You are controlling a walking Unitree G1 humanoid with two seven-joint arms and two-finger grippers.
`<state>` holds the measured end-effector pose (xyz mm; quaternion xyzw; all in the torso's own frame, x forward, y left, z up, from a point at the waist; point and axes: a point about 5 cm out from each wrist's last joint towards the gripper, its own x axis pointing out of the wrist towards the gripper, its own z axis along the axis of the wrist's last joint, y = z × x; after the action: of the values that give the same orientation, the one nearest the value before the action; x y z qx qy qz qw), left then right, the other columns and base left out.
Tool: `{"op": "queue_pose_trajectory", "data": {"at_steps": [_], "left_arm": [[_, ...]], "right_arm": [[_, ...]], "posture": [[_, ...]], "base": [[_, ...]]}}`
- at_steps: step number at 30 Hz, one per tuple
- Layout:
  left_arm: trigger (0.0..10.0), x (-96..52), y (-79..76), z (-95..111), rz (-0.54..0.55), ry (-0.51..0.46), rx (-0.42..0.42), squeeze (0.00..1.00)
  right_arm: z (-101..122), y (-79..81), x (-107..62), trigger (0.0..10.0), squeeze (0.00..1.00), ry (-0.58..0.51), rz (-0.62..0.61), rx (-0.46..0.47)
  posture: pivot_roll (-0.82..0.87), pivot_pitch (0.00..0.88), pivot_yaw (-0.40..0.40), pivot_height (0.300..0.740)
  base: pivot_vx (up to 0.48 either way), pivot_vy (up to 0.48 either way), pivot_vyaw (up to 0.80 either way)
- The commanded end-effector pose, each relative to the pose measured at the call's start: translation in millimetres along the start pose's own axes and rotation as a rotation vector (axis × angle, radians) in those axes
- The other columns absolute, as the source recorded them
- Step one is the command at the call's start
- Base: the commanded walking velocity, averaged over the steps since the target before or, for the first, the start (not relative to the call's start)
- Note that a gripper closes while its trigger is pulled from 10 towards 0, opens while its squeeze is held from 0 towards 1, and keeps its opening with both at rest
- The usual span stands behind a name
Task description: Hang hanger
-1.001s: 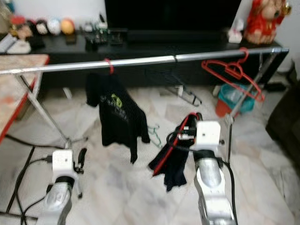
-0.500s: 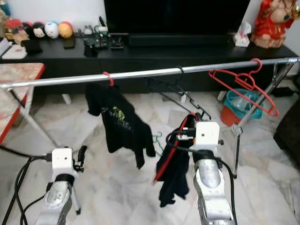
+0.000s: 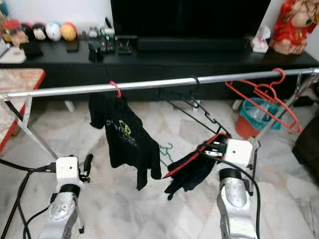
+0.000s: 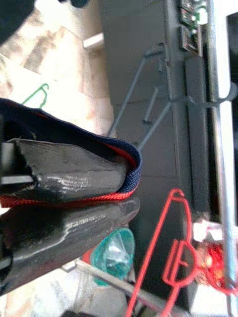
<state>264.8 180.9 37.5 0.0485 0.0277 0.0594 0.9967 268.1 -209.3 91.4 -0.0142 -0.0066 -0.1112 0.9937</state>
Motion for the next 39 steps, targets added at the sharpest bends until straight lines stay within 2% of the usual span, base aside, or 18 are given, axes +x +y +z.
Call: {"op": "queue_pose_trajectory", "data": {"at_steps": [1, 3, 12, 27, 39], "left_arm": [[10.0, -1.8, -1.4, -3.5, -0.003, 0.019, -0.004, 0.0], [10.0, -1.6, -1.9, -3.3, -0.007, 0.018, 0.003, 0.0], [10.0, -2.8, -1.7, -4.2, -0.012, 0.019, 0.012, 0.0], [10.0, -1.9, -1.2, -3.7, -0.007, 0.018, 0.015, 0.0], [10.0, -1.9, 0.4, -3.6, 0.001, 0.019, 0.013, 0.0]], "right_arm": [[16.9, 2.6, 3.3, 10.0, 0.0, -0.087, 0.01, -0.013], [17.4, 8.2, 3.7, 10.0, 0.0, -0.091, 0.038, -0.017], [17.1, 12.3, 1.6, 10.0, 0.0, -0.097, 0.055, -0.016], [16.3, 18.4, 0.4, 10.0, 0.0, -0.1, 0.089, -0.039], [17.6, 17.5, 1.4, 10.0, 0.0, -0.105, 0.079, -0.025]], "posture": [[-0.03, 0.055, -0.026, 0.74], [-0.03, 0.052, -0.026, 0.74], [-0.03, 0.038, -0.022, 0.74], [-0.03, 0.045, -0.023, 0.74], [-0.03, 0.058, -0.024, 0.74]], "base": [[0.0, 0.0, 0.0], [0.0, 0.0, 0.0], [0.0, 0.0, 0.0], [0.0, -0.312, 0.0], [0.0, -0.321, 0.0]]}}
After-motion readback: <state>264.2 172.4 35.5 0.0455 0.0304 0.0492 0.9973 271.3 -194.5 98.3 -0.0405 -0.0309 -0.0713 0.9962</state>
